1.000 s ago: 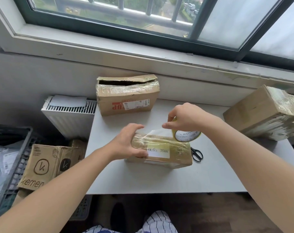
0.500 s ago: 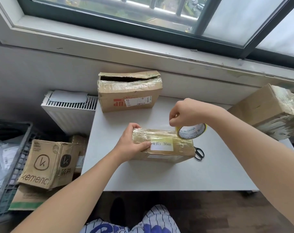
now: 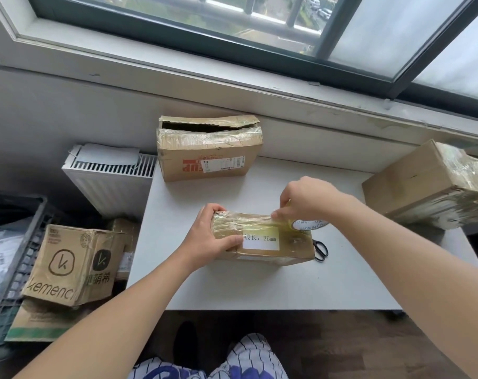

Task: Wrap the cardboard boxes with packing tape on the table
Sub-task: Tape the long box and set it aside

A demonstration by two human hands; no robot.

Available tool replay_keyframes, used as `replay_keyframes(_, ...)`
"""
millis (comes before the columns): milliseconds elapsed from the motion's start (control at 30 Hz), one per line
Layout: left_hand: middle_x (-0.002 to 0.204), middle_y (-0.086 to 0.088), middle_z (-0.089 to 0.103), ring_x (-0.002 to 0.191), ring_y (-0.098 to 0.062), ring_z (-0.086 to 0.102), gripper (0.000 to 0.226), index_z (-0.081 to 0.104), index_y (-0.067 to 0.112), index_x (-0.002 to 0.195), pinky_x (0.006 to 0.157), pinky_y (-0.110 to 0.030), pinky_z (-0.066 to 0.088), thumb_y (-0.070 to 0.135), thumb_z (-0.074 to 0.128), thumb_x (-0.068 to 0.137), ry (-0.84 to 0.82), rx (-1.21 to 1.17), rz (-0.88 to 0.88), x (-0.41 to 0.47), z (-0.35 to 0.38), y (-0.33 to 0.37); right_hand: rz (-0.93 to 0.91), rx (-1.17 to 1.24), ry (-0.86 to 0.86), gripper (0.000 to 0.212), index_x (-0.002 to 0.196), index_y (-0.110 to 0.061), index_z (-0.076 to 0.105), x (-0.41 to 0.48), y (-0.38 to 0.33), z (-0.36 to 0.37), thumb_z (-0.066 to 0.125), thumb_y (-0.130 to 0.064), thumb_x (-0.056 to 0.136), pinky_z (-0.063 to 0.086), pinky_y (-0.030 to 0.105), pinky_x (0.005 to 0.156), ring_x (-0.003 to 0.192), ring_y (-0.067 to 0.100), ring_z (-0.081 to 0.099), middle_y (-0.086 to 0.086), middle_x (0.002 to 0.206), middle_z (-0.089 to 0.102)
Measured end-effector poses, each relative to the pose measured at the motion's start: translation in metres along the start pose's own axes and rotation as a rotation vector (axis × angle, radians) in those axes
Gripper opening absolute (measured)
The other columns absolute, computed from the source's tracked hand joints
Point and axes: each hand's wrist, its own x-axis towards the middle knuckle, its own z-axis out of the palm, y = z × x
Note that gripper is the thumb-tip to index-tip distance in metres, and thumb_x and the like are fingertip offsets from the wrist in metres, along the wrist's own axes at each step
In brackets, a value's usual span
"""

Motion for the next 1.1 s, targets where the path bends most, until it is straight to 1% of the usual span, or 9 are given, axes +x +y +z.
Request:
replay_keyframes(100,0.12,0.007,0.055,0.116,-0.014,0.055,0.056,0.047,0.044,0.111,0.1,-0.033,0.046,0.076,0.067,0.07,0.011,0.028,0.046,-0.001,0.0,-0.002,0.047,0.015,0.022,0.05,0.094,-0.028,0.077,0.006,0.0,0.01,0.062,-0.074,0.083,0.054,0.032,0.071,0.09,0.023,0.065,-0.004,0.089,0.069)
replay_keyframes(167,0.117,0.003,0.057,0.111,-0.018,0.058,0.05,0.048,0.042,0.111,0.097,-0.037,0.049,0.083,0.049,0.083,0.032,0.005,0.061,0.0,0.002,-0.005,0.056,0.02,0.018,0.051,0.093,-0.03,0.076,0.007,0.003,0.01,0.061,-0.078,0.082,0.053,0.032,0.071,0.091,0.022,0.065,-0.005,0.089,0.069)
replay_keyframes(267,0.111,0.001,0.059,0.1,-0.018,0.059,0.028,0.053,0.037,0.106,0.089,-0.038,0.048,0.06,0.039,0.098,0.071,-0.051,0.032,0.002,0.006,-0.005,0.048,0.11,0.048,0.052,0.091,-0.031,0.075,0.002,0.013,0.01,0.06,-0.08,0.08,0.051,0.032,0.071,0.091,0.019,0.063,-0.009,0.087,0.068)
replay_keyframes(400,0.108,0.0,0.059,0.098,-0.017,0.058,0.021,0.055,0.037,0.103,0.085,-0.033,0.045,0.05,0.038,0.1,0.089,-0.09,0.012,0.002,0.008,-0.005,0.018,0.372,0.056,0.054,0.078,-0.024,0.07,-0.013,0.034,0.015,0.06,-0.076,0.083,0.047,0.033,0.066,0.076,0.012,0.06,-0.004,0.074,0.066)
replay_keyframes(533,0.105,-0.001,0.061,0.096,-0.019,0.059,0.022,0.056,0.038,0.102,0.083,-0.033,0.046,0.05,0.037,0.101,0.107,-0.105,0.005,0.003,0.01,-0.007,-0.003,0.497,0.01,0.066,0.074,-0.005,0.061,-0.022,0.049,0.021,0.064,-0.07,0.086,0.03,0.032,0.057,0.057,0.015,0.043,-0.002,0.061,0.045)
replay_keyframes(667,0.103,0.0,0.062,0.095,-0.017,0.059,0.023,0.056,0.034,0.103,0.082,-0.032,0.044,0.048,0.038,0.1,0.132,-0.085,0.014,0.003,0.011,-0.006,-0.038,0.619,-0.045,0.061,0.067,-0.009,0.056,-0.024,0.06,0.019,0.067,-0.065,0.087,0.027,0.032,0.057,0.055,0.014,0.035,-0.004,0.06,0.038)
replay_keyframes(800,0.105,-0.001,0.064,0.098,-0.02,0.061,0.023,0.057,0.033,0.103,0.084,-0.037,0.048,0.048,0.039,0.1,0.143,-0.063,0.007,0.006,0.009,-0.006,-0.001,0.467,0.002,0.062,0.053,-0.017,0.046,-0.017,0.071,0.024,0.071,-0.065,0.082,0.026,0.032,0.055,0.052,0.013,0.033,-0.007,0.052,0.034)
replay_keyframes(933,0.106,0.002,0.064,0.099,-0.019,0.062,0.021,0.057,0.036,0.102,0.086,-0.039,0.05,0.053,0.047,0.095,0.149,-0.027,0.004,0.006,0.008,-0.005,0.012,0.421,-0.023,0.069,0.056,-0.016,0.038,-0.012,0.077,0.038,0.069,-0.072,0.079,0.023,0.034,0.057,0.055,0.016,0.033,-0.007,0.052,0.03)
replay_keyframes(1100,0.109,0.006,0.066,0.102,-0.017,0.065,0.04,0.053,0.037,0.106,0.088,-0.039,0.053,0.068,0.06,0.082,0.126,0.055,-0.022,0.005,0.005,-0.005,0.042,0.384,-0.081,0.067,0.06,-0.018,0.043,-0.007,0.078,0.038,0.064,-0.079,0.078,0.025,0.034,0.059,0.059,0.018,0.038,-0.003,0.058,0.036)
